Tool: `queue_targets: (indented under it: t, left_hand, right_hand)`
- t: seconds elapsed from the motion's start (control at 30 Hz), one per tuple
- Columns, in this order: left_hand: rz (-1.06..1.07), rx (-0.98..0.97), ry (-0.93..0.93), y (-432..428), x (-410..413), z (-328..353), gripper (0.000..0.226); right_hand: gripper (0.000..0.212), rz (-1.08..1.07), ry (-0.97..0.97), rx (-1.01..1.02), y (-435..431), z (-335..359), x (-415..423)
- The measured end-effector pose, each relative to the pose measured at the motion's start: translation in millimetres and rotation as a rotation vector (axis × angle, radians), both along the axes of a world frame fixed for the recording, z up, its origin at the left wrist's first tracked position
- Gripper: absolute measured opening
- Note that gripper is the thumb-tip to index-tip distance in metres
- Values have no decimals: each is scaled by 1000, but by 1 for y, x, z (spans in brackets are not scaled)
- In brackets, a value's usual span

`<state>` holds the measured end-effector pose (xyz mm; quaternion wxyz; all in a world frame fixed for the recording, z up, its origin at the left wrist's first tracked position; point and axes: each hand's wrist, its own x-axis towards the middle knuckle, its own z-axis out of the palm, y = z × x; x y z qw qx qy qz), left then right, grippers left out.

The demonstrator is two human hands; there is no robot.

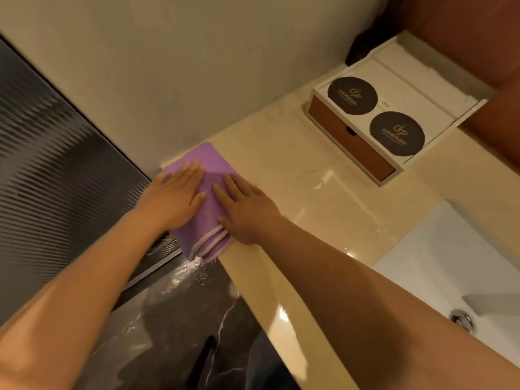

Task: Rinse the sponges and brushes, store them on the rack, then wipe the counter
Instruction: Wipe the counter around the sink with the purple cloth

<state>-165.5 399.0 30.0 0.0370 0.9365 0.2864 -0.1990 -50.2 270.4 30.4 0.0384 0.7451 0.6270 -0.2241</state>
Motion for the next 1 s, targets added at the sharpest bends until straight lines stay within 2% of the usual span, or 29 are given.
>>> queue_targets:
  t: [0.17,0.4,0.53,0.67,0.83,1.0]
  left_hand:
    - [175,-224,-211,10,38,-8,60]
    - [140,-170,-214,0,39,-16,57]
    - [35,-170,-263,-10,65,-18,54]
    - [-167,-129,-281,-28,101,-22,53]
    - [-388,-94,-264,-64,123,-22,76]
    - [-512,-86,-271,-108,135,-22,74]
  right_hand:
    - [64,-73,24,56,18,-7,10]
    - [61,-184,54,120,9,-10,4]
    - [62,-263,38,104,-12,-7,13]
    - [63,-356,-4,78,-44,-3,28]
    - [60,-377,-27,11,-96,4,41]
    - [56,-463,-84,85,-144,9,41]
